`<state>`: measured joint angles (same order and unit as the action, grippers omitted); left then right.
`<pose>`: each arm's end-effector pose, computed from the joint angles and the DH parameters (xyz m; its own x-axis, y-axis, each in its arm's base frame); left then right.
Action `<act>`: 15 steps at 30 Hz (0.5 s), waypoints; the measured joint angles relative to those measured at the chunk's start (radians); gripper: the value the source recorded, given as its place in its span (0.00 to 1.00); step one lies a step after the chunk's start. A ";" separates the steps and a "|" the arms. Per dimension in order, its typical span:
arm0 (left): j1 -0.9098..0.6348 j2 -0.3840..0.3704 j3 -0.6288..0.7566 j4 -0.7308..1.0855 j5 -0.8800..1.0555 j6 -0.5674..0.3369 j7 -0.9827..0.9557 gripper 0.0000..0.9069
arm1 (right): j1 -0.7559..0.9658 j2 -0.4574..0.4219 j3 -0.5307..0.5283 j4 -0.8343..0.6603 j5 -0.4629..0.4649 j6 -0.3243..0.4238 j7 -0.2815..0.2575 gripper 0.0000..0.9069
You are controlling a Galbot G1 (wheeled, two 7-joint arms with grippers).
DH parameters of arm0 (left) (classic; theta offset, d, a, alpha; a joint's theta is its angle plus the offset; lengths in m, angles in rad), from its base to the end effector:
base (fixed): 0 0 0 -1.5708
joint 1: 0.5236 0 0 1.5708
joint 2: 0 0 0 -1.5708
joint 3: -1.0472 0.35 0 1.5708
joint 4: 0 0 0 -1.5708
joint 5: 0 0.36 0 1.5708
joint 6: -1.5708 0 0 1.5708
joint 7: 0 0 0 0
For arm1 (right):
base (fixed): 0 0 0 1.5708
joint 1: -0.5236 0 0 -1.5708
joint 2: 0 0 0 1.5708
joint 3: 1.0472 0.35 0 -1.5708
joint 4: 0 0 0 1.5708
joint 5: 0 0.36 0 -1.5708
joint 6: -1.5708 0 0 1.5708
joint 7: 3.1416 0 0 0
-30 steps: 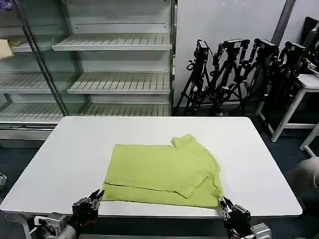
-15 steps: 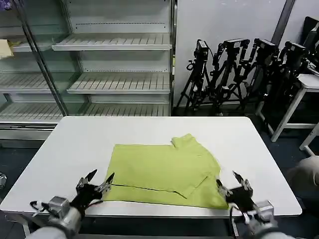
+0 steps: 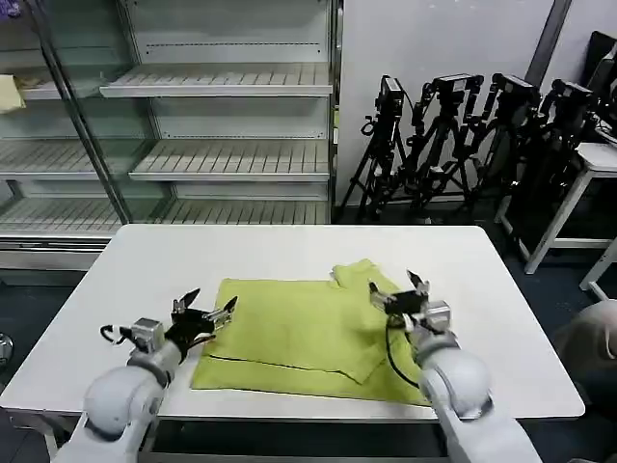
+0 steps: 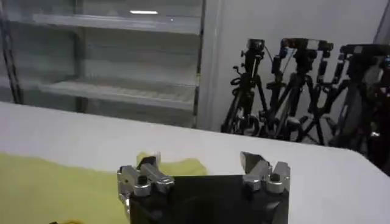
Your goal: Fold and organize the clothes.
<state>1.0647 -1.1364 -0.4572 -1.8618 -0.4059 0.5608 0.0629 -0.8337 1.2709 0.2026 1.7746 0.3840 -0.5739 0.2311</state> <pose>0.3400 0.0831 -0.2394 -0.9169 0.2141 0.3369 0.2328 0.9724 0.0153 0.3900 0.0244 -0.2200 -0.9528 -0.1457 0.2663 -0.1630 0.9856 -0.0439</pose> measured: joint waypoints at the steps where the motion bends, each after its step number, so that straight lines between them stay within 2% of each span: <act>1: -0.018 0.000 0.008 0.019 -0.002 0.003 0.002 1.00 | 0.020 0.007 -0.008 -0.026 0.008 0.000 0.007 1.00; 5: -0.077 0.001 0.036 0.084 -0.003 0.006 0.006 1.00 | 0.092 0.033 -0.027 -0.127 0.037 -0.002 0.034 1.00; 15: -0.187 0.004 0.078 0.223 -0.001 0.009 0.007 1.00 | 0.193 0.068 -0.054 -0.302 0.084 -0.004 0.054 1.00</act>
<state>0.8778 -1.1327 -0.3796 -1.6392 -0.4068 0.5698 0.0703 -0.6412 1.3390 0.1486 1.4729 0.4676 -0.5775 0.2854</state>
